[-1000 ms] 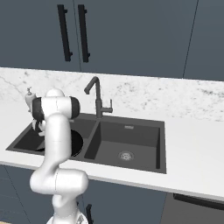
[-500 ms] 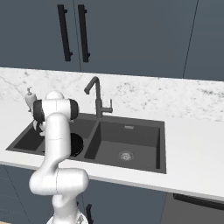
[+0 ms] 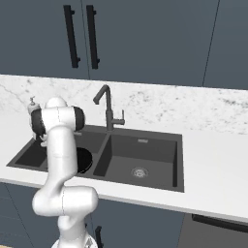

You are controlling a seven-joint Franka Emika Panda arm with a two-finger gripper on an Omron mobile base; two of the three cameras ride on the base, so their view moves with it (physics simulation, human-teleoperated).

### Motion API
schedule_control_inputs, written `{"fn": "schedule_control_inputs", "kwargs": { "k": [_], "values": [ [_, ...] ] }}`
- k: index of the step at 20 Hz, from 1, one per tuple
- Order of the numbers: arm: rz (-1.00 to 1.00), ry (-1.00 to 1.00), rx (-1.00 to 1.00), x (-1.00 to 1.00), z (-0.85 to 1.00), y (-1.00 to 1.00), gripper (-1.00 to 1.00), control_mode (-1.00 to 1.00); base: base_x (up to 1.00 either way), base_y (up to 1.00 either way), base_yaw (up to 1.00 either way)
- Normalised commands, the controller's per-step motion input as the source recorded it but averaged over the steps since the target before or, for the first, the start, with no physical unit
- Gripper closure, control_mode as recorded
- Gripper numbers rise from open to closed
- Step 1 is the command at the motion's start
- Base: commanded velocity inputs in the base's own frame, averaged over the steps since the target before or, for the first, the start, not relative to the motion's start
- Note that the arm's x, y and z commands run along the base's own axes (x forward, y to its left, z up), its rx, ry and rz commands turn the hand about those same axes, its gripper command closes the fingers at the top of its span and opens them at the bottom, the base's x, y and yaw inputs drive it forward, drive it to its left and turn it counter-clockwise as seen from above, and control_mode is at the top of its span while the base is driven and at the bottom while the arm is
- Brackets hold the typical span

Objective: Pick the pan and sponge and place them into the sink. Then turn on the water.

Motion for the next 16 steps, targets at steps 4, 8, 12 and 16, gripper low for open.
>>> {"fn": "schedule_control_inputs", "kwargs": {
  "k": [4, 8, 12, 16],
  "values": [
    [0.00, -0.23, 0.07, -0.62, 0.78, -0.21, -1.00, -1.00, 0.00, 0.00, 0.00],
    [0.00, -0.26, 0.06, -0.57, 0.77, -0.32, -1.00, -1.00, 0.00, 0.00, 0.00],
    [0.00, -0.27, 0.08, -0.66, 0.61, -0.29, -1.00, -1.00, 0.00, 0.00, 0.00],
    [0.00, -0.27, 0.09, -0.66, 0.71, -0.16, -1.00, -1.00, 0.00, 0.00, 0.00]
  ]
}}
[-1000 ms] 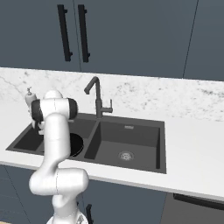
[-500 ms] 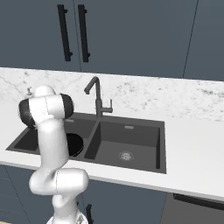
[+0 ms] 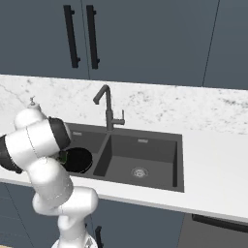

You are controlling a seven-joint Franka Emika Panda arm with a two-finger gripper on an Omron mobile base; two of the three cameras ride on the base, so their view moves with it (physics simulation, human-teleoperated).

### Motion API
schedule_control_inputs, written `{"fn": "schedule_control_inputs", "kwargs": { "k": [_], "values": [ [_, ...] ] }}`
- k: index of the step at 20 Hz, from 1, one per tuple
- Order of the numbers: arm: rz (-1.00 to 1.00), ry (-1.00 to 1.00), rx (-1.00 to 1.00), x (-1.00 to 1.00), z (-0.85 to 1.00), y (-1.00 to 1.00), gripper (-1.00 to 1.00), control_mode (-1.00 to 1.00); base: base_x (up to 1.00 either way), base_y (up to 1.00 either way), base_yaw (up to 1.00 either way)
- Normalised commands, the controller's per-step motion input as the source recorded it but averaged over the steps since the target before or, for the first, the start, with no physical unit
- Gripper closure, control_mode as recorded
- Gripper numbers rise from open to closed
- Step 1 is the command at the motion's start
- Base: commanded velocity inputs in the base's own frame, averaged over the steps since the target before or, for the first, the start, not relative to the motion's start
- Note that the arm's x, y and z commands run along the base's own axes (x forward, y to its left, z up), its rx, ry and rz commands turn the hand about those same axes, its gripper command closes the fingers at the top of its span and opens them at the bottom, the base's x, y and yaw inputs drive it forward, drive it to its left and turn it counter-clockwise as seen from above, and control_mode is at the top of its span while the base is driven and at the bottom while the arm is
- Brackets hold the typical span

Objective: Pick the pan and sponge and place them into the sink. Then turn on the water.

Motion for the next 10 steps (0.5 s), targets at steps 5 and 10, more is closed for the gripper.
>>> {"fn": "schedule_control_inputs", "kwargs": {
  "k": [5, 10],
  "values": [
    [0.00, -0.19, 0.10, -0.63, 0.94, -0.12, -1.00, -1.00, 0.00, 0.00, 0.00],
    [0.00, -0.10, 0.06, -0.49, 1.00, -0.09, -1.00, -1.00, 0.00, 0.00, 0.00]
  ]
}}
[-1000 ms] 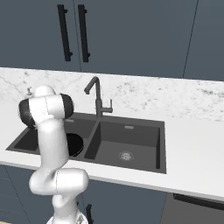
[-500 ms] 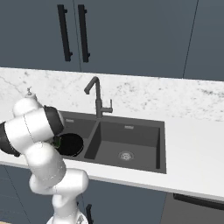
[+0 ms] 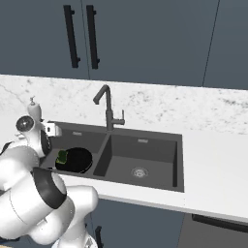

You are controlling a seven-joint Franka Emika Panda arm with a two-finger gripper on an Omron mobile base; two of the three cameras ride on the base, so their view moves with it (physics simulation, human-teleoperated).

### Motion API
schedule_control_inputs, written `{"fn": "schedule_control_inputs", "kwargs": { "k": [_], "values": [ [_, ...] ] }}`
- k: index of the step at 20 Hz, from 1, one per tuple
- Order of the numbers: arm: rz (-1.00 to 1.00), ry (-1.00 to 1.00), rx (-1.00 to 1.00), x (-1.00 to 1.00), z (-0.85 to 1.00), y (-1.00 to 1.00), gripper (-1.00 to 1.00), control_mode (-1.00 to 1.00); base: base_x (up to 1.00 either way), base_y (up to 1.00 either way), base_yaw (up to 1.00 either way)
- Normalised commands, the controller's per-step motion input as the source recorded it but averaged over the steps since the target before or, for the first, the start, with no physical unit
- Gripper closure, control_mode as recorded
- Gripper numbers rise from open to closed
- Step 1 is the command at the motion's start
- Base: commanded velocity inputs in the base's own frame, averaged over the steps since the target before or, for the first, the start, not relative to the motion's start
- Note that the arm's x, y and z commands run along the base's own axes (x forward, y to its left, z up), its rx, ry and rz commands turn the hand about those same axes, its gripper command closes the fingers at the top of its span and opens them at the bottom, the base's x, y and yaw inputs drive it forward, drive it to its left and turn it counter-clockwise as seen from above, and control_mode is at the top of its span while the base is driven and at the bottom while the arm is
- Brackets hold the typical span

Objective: Pick the pan and sponge and place them into the sink. Then turn on the water.

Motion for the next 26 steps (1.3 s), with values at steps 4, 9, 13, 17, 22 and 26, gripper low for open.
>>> {"fn": "schedule_control_inputs", "kwargs": {
  "k": [4, 9, 13, 17, 22, 26],
  "values": [
    [0.00, -0.01, 0.02, -0.41, 0.96, -0.28, -1.00, -1.00, 0.00, 0.00, 0.00],
    [0.00, -0.06, 0.02, -0.60, 0.63, -0.49, -1.00, -1.00, 0.00, 0.00, 0.00],
    [0.00, 0.00, 0.00, -0.60, 0.66, -0.28, -1.00, -1.00, 0.00, 0.00, 0.00],
    [0.00, 0.00, 0.00, -0.71, 0.74, -0.41, -1.00, -1.00, 0.00, 0.00, 0.00],
    [0.00, -0.01, 0.00, -0.84, 0.66, -0.51, -1.00, -1.00, 0.00, 0.00, 0.00],
    [-0.01, -0.01, 0.02, -0.63, 0.57, -0.57, -1.00, -1.00, 0.00, 0.00, 0.00]
  ]
}}
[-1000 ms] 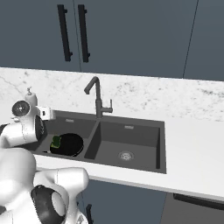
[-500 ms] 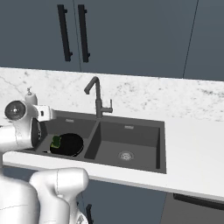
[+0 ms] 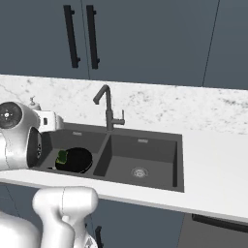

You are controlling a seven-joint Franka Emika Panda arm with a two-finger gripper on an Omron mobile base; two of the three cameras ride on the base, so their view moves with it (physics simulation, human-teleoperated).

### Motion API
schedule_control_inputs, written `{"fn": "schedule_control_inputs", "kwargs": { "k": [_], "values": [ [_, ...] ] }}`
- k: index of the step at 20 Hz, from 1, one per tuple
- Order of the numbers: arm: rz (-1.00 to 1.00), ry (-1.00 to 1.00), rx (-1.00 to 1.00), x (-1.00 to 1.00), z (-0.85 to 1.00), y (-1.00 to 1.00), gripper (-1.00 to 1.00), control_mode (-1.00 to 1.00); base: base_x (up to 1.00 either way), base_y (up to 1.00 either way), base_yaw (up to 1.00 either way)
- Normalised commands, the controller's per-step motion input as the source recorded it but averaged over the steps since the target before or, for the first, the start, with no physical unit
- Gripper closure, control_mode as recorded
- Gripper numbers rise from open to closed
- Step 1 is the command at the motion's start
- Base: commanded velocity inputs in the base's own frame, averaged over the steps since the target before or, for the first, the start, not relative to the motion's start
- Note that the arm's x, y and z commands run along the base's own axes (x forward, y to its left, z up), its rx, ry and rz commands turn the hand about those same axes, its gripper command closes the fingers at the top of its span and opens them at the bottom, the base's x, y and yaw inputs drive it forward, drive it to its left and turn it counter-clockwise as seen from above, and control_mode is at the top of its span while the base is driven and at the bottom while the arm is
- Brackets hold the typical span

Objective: Pick the pan and sponge and place them into the sink. Then turn on the water.

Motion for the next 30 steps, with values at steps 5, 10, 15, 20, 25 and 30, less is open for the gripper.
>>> {"fn": "schedule_control_inputs", "kwargs": {
  "k": [5, 10, 15, 20, 25, 30],
  "values": [
    [0.00, -0.19, 0.00, -0.50, 0.39, -0.65, -1.00, -1.00, 0.00, 0.00, 0.00],
    [0.00, -0.29, 0.01, -0.23, 0.02, -0.64, -1.00, -1.00, 0.00, 0.00, 0.00],
    [0.00, -0.19, 0.02, 0.00, 0.00, -0.65, -1.00, -1.00, 0.00, 0.00, 0.00],
    [0.00, -0.16, 0.04, 0.01, -0.01, -0.58, -1.00, -1.00, 0.00, 0.00, 0.00],
    [0.01, -0.13, 0.03, 0.23, -0.23, -0.45, -1.00, -1.00, 0.00, 0.00, 0.00],
    [0.08, -0.16, 0.09, 0.44, -0.40, -0.21, -1.00, -1.00, 0.00, 0.00, 0.00]
  ]
}}
